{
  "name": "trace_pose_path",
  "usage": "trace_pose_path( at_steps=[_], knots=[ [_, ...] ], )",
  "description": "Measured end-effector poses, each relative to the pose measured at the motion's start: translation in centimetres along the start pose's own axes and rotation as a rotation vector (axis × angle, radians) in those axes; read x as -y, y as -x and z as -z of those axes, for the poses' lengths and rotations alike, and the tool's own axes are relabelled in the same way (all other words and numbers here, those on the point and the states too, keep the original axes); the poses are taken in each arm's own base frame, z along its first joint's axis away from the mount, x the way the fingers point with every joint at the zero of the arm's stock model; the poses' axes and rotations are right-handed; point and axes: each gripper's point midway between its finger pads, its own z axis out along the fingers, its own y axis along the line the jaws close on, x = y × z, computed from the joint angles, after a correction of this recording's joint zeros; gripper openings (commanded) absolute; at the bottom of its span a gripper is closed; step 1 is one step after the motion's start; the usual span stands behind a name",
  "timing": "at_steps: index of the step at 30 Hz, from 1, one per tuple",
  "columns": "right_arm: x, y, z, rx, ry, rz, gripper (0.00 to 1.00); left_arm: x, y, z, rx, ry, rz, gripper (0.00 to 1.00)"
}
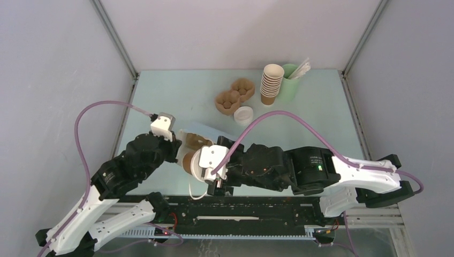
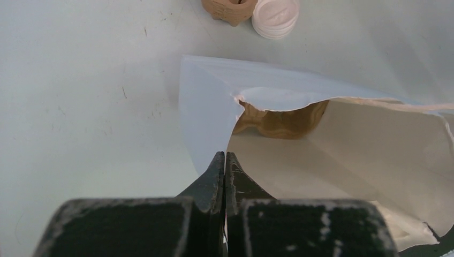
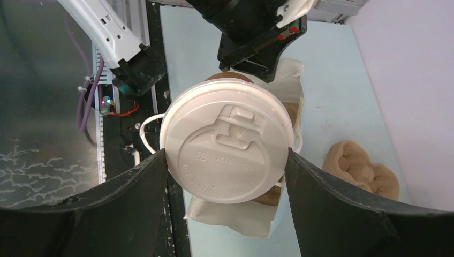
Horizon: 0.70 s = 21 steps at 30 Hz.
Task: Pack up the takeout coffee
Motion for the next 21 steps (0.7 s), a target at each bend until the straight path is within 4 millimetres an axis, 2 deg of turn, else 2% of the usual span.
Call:
trace_pose_path(
  at_steps=[6,11,15,21],
  knots=[
    [-0.2,-0.7,-0.9,-0.035,-0.004,0.011,0.65,-0.2,0.5,0.6,0.015,0.007,0.022,0.0],
    [-0.5,-2.9,-3.1,-0.131,-0.019,0.049,0.64,-0.6,1.3,1.0,0.031,0.028,0.043,0.0],
    [1.2,-5.2,-3.9,-0.204,-0.085,0.07,0.64,-1.3,1.5,0.9,0.034,0.076,0.055,0.0],
    [3.3,-8.5,-3.7,-0.291,-0.156,0.089,0.64,-1.9,1.3,1.0,0.025,0.105,0.03,0.0]
  ],
)
